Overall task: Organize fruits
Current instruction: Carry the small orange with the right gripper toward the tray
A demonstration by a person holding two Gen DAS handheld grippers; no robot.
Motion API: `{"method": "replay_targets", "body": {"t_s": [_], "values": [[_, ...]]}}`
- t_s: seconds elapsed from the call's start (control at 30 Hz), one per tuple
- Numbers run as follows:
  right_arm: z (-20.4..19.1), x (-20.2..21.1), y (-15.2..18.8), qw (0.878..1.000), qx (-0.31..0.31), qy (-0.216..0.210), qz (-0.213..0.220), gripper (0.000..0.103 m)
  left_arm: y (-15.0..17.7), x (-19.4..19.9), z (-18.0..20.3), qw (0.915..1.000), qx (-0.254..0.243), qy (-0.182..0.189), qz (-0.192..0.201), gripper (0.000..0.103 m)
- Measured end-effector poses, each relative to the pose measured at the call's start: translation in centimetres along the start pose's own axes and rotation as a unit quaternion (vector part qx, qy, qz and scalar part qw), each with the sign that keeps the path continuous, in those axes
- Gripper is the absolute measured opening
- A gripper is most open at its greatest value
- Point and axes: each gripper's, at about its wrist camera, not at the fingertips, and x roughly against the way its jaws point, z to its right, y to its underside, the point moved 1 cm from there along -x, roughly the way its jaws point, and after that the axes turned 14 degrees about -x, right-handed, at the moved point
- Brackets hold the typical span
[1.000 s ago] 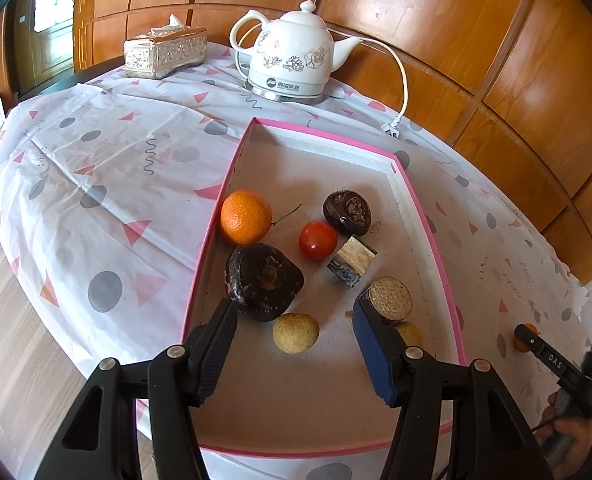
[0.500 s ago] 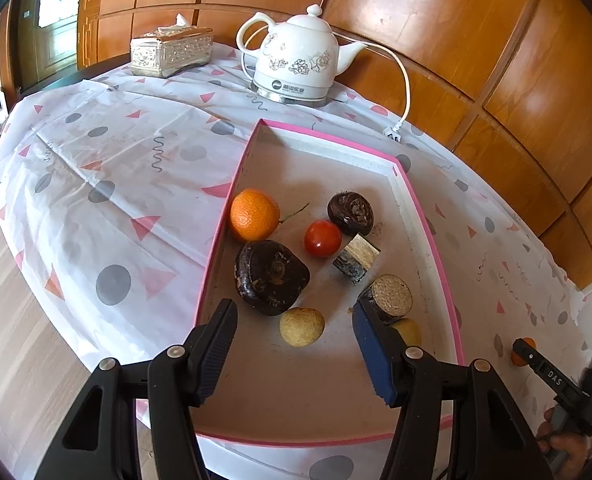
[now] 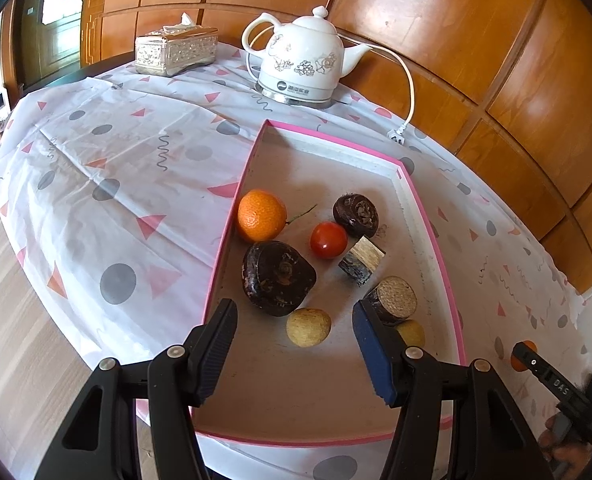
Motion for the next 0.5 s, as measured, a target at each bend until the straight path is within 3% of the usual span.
{"method": "replay_targets", "body": {"t_s": [0.5], "values": [[-3.6, 1.3, -0.3, 0.999, 0.025, -0.045, 0.002, 0.04, -0.1, -0.3, -0.1, 1.0, 0.002, 0.0, -0.003, 0.061]]}}
